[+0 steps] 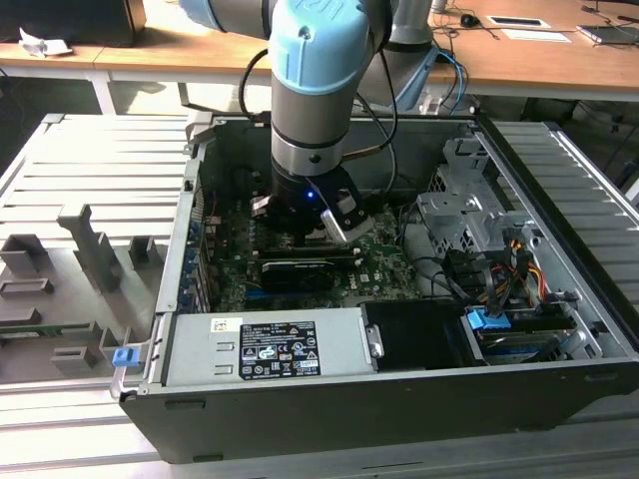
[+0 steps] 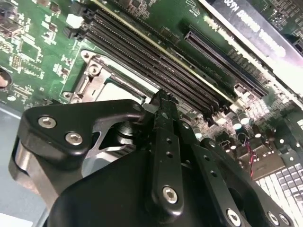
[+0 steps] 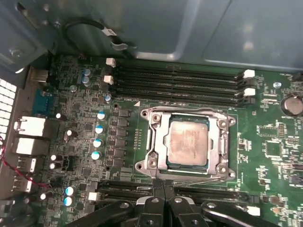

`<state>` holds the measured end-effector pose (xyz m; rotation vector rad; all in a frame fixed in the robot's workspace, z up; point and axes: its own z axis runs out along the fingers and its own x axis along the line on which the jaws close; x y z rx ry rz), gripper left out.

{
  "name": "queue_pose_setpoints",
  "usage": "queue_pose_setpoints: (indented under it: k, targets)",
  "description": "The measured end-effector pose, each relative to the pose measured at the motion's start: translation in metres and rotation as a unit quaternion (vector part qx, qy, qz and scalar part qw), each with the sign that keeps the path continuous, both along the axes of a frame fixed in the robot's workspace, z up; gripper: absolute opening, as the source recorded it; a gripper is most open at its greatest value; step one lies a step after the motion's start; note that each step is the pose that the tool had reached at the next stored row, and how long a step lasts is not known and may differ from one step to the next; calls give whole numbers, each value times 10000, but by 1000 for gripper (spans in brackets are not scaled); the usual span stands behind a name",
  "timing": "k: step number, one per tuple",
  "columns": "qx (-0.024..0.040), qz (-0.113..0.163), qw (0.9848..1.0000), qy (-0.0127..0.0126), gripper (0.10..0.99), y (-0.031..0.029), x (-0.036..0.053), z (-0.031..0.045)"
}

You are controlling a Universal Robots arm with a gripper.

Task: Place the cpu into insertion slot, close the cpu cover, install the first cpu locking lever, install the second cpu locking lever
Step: 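Install the second cpu locking lever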

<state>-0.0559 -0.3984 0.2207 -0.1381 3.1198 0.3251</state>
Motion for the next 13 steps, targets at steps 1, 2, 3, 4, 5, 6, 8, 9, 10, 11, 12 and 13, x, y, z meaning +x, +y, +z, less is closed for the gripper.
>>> queue_pose_setpoints:
  k: [1,2,3,4,5,6,8,9,10,11,12,13]
  targets:
    - [30,0,10000,1,106,-1,-3,-12]
    - [90,-1,10000,0,106,-3,-5,-15]
    - [127,-1,9999,0,106,-6,-5,-17]
    - [143,-2,9999,0,106,-12,-8,-18]
    - [161,-1,9999,0,106,-19,-14,-18]
    - [186,-1,9998,0,106,-37,-47,-18]
    - [212,-1,9998,0,106,-47,-79,-18]
    - [218,-1,9998,0,106,-51,-92,-18]
    - [227,-1,9997,-1,106,-54,-102,-18]
    - [235,-1,9997,-1,106,-57,-115,-18]
    - [242,-1,9997,-1,106,-59,-126,-19]
    - [249,-1,9997,-1,106,-61,-145,-19]
